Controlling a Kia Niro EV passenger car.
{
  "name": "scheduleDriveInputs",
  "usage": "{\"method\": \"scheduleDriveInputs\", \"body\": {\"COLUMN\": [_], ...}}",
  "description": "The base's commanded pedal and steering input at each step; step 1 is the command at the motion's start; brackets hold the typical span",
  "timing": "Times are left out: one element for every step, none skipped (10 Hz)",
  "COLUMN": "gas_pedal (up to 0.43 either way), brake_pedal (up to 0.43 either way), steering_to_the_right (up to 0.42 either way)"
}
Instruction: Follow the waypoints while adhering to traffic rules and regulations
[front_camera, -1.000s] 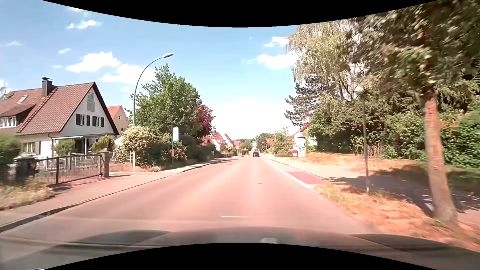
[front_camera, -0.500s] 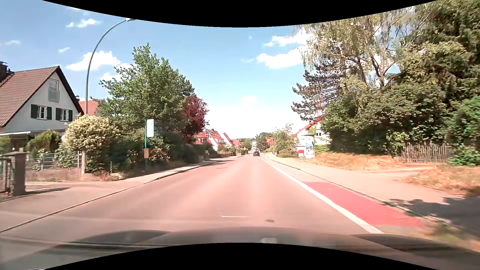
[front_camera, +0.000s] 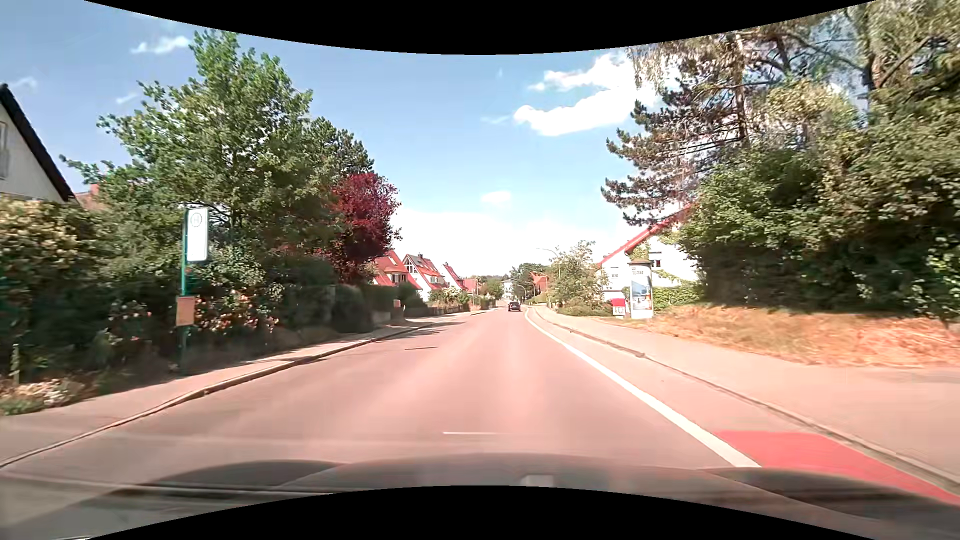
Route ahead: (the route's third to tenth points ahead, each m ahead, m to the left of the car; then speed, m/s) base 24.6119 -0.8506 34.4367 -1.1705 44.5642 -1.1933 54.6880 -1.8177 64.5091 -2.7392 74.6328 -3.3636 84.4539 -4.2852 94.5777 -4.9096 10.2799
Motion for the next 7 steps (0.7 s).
{"method": "scheduleDriveInputs", "body": {"gas_pedal": [0.13, 0.13, 0.13, 0.13, 0.13, 0.13, 0.13], "brake_pedal": [0.0, 0.0, 0.0, 0.0, 0.0, 0.0, 0.0], "steering_to_the_right": [0.0, -0.001, 0.0, -0.001, 0.0, 0.0, -0.001]}}
